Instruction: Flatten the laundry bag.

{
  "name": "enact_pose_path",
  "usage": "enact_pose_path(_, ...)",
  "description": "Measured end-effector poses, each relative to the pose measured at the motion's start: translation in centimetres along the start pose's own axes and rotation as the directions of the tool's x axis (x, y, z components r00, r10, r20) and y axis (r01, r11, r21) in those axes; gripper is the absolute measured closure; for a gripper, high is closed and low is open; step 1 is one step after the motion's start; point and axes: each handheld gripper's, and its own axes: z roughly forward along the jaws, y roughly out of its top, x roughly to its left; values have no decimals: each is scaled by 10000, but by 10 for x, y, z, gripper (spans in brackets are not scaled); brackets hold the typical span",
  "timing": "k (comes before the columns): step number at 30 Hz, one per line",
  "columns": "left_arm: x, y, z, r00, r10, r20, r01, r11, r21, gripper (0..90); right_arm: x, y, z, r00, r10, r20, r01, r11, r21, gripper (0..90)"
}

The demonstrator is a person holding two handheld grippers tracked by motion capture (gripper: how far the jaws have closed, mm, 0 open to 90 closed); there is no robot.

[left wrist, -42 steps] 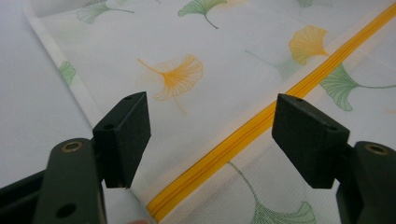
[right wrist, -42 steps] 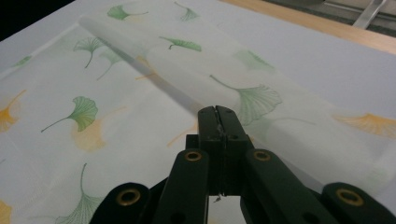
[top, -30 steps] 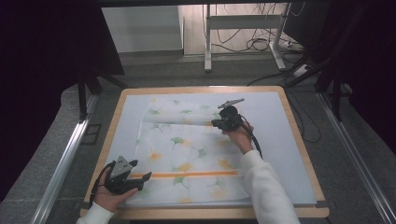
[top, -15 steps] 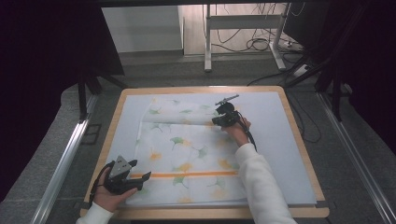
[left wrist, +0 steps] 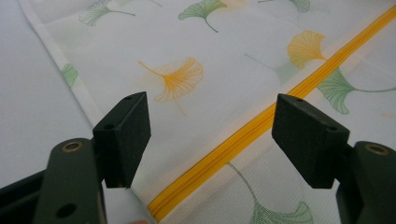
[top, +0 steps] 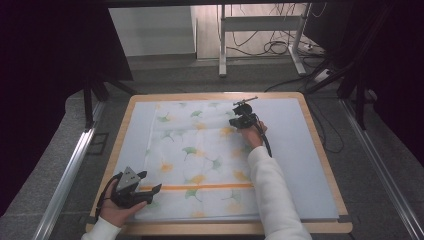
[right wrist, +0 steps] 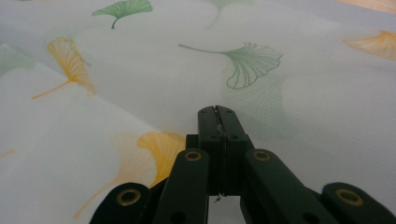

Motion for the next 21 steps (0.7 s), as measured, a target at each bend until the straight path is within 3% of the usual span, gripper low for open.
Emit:
enact_pose_path(4,1,0,-1,10000,-7,25,8,10000,-51,280,-3,-2,3,9999,126,52,-127,9997,193,891)
enact_pose_path(7,1,0,-1,10000,-32,48,32,10000,-67,279,-3,-4,-5,10000,12,41,-13,9999,128,891)
enact_pose_path(14,0,2,-1,9990,-283,332,289,9994,-167,271,2,-19,-41,9990,-393,-199,393,9992,27,891)
enact_pose_path(21,0,2,1,9991,-357,237,360,9993,-106,248,12,-43,-81,9956,-678,-654,661,9974,-276,890)
